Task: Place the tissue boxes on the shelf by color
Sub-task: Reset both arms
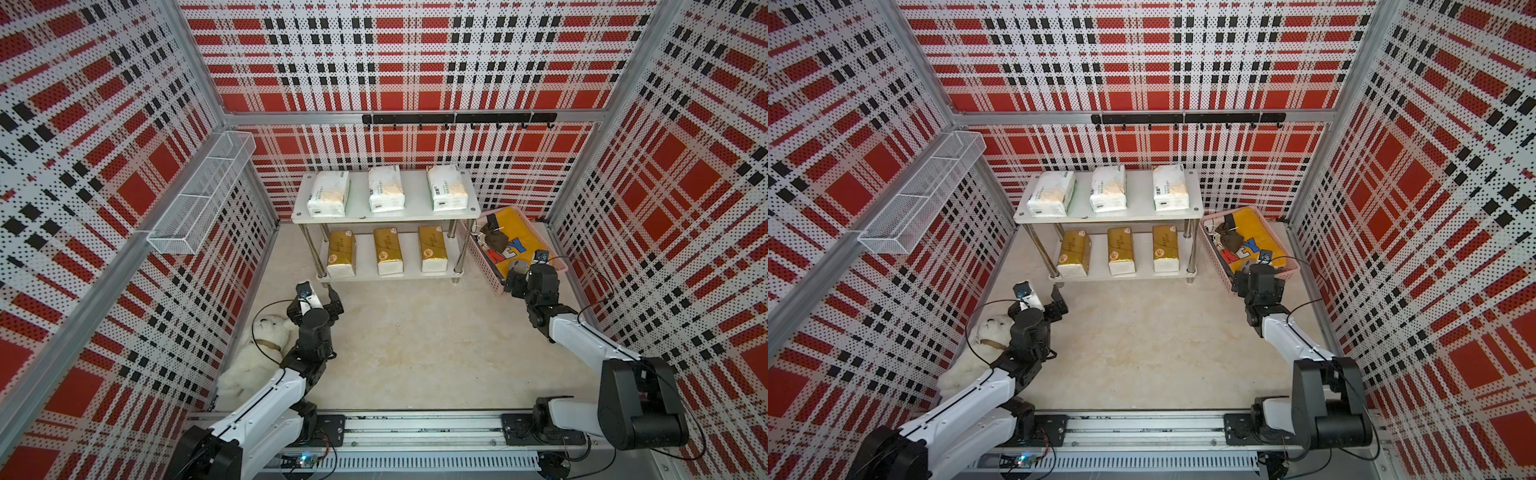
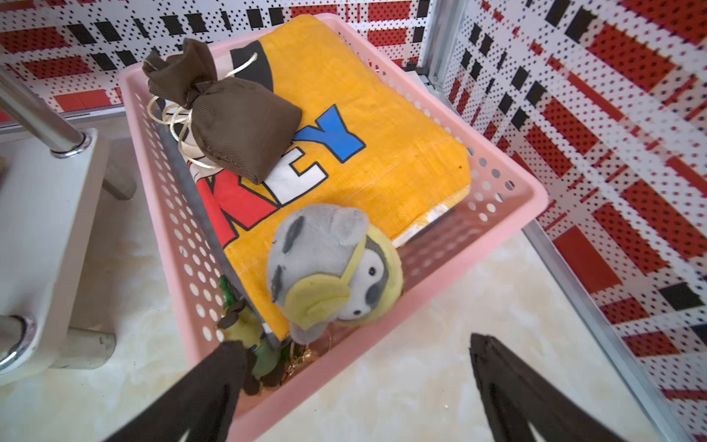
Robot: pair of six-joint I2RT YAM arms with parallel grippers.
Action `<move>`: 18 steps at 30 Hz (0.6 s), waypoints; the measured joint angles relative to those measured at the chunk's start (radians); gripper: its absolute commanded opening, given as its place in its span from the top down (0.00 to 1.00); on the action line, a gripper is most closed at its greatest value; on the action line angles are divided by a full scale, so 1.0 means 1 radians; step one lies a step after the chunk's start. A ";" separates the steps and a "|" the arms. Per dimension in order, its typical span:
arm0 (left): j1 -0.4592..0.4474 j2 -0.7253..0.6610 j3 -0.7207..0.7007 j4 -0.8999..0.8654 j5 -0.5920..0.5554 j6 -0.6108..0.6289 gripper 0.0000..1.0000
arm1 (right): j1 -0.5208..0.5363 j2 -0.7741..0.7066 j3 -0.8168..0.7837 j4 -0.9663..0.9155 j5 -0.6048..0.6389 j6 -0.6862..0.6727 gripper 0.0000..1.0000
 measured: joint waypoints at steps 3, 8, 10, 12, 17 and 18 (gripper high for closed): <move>0.036 0.047 -0.005 0.074 0.013 0.023 0.10 | 0.000 0.049 -0.050 0.128 0.002 -0.016 0.00; 0.121 0.142 -0.071 0.254 0.064 0.049 0.11 | 0.000 0.103 -0.135 0.326 0.007 -0.057 0.00; 0.161 0.192 -0.100 0.334 0.091 0.053 0.13 | 0.000 0.112 -0.154 0.382 0.003 -0.076 0.00; 0.202 0.275 -0.108 0.425 0.126 0.063 0.13 | 0.000 0.113 -0.182 0.454 -0.005 -0.092 0.00; 0.241 0.438 -0.091 0.599 0.207 0.107 0.15 | 0.000 0.146 -0.241 0.628 -0.042 -0.118 0.00; 0.251 0.461 -0.084 0.625 0.229 0.109 0.15 | 0.000 0.156 -0.248 0.650 -0.051 -0.121 0.00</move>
